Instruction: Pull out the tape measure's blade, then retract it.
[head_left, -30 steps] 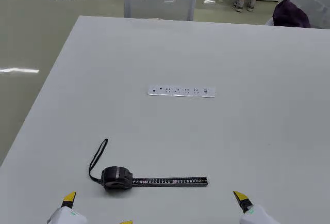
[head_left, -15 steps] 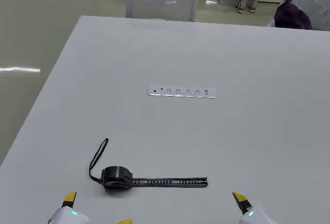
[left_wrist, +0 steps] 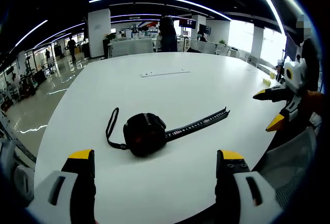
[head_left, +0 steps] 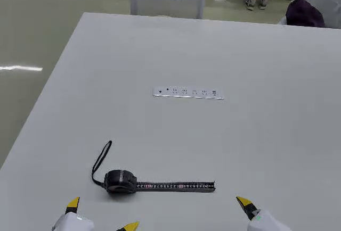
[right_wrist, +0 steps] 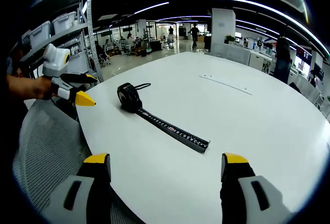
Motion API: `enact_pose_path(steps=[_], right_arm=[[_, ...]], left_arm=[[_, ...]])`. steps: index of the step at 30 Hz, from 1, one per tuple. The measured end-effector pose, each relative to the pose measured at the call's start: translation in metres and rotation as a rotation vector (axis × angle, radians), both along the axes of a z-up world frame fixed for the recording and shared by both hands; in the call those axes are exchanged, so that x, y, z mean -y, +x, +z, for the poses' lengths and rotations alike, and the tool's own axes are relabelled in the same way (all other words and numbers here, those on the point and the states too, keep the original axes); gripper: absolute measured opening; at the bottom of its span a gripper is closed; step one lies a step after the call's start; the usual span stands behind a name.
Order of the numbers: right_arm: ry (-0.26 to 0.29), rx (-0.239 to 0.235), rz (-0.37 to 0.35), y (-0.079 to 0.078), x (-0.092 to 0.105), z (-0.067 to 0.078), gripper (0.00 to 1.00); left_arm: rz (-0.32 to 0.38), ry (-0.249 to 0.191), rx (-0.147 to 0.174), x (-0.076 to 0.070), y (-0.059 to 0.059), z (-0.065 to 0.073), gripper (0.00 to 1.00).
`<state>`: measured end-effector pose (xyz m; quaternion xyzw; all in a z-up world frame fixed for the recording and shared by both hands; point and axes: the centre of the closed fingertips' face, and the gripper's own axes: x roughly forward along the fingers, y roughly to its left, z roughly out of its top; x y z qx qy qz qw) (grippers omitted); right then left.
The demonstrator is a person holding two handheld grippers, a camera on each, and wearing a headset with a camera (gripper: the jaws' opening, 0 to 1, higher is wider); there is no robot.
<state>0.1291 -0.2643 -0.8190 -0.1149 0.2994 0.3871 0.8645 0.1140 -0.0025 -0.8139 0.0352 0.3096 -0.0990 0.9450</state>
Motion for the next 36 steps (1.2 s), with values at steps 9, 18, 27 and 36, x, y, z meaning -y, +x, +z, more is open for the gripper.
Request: enact_pose_path(steps=[9,18,27,36], right_arm=[[0.016,0.000,0.055,0.010,0.002,-0.005,0.80],[-0.001,0.003,0.126,0.018,0.005,-0.014,0.72],[-0.004,0.008,0.184,0.030,0.007,-0.021,0.64],[-0.021,0.009,0.237,0.044,0.012,-0.028,0.60]], left_arm=[[0.048,-0.009,0.019,-0.001,0.007,0.000,0.96],[0.084,-0.004,0.031,-0.002,0.014,-0.002,0.94],[0.128,-0.016,0.028,-0.005,0.022,-0.008,0.92],[0.153,-0.020,0.047,-0.003,0.030,-0.013,0.85]])
